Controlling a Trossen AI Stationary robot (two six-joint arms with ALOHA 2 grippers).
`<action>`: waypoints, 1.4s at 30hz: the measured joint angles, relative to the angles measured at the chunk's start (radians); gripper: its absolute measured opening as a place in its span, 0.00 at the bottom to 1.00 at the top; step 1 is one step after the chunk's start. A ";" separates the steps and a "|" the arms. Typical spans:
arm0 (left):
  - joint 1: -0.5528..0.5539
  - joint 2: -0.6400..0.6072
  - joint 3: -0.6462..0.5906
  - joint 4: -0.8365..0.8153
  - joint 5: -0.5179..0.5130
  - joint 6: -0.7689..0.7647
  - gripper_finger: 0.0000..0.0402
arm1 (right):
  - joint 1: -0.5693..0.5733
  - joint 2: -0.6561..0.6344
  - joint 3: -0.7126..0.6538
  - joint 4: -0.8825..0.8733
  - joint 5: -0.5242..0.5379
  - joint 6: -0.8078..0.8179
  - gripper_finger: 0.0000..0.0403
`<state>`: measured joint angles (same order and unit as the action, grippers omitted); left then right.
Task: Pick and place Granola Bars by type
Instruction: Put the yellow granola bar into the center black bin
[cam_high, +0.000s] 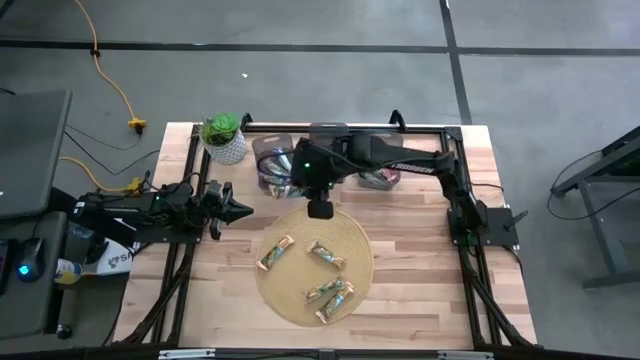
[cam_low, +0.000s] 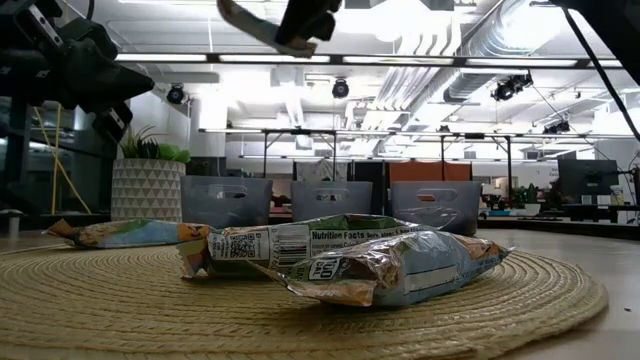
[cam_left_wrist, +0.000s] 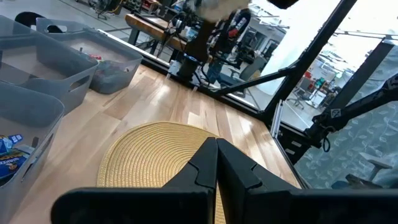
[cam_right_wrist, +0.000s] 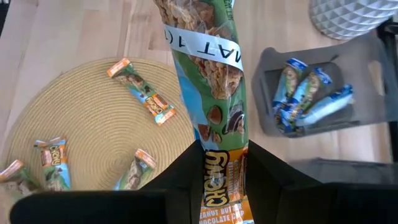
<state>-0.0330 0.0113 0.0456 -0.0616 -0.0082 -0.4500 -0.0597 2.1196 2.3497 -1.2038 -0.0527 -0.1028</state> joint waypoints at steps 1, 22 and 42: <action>0.000 0.000 0.000 0.000 0.000 0.000 0.00 | 0.000 -0.002 0.008 -0.012 0.007 -0.001 0.20; 0.000 0.000 0.000 0.000 -0.001 0.000 0.00 | -0.058 -0.556 -0.793 0.556 0.157 0.126 0.20; 0.000 0.000 0.000 0.000 -0.002 0.000 0.00 | -0.314 -0.547 -1.138 1.207 0.412 0.260 0.20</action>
<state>-0.0330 0.0113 0.0456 -0.0612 -0.0101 -0.4500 -0.3741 1.5725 1.2113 0.0033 0.3591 0.1568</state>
